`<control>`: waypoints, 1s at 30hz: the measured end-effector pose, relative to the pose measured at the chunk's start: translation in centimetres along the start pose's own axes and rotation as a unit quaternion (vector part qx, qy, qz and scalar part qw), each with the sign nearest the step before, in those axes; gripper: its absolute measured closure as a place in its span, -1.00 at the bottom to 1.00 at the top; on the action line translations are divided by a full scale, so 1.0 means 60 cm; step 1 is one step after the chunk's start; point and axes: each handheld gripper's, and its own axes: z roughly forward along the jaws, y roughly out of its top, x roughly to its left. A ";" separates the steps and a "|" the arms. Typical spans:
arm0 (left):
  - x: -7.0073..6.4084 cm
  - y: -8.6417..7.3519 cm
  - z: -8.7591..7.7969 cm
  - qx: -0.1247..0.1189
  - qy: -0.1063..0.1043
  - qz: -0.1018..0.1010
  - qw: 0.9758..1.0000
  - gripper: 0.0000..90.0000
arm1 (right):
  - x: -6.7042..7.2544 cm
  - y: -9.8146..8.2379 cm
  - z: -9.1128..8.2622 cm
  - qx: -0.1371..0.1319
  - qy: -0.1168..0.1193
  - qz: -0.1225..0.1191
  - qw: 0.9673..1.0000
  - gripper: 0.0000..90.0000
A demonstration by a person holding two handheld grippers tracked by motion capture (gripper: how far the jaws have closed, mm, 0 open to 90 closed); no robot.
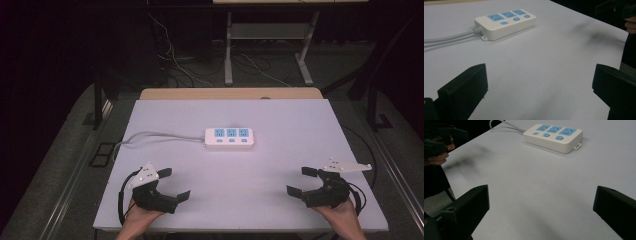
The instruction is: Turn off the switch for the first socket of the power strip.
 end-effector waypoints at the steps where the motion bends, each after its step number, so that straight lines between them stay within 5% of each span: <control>1: 0.000 0.000 0.000 0.000 0.000 0.000 1.000 -1.00 | 0.000 0.000 0.001 0.001 0.001 0.000 1.000 -1.00; 30: 0.002 -0.001 -0.001 0.004 0.004 -0.007 1.000 -1.00 | -0.002 -0.011 0.008 0.027 0.013 0.014 0.999 -1.00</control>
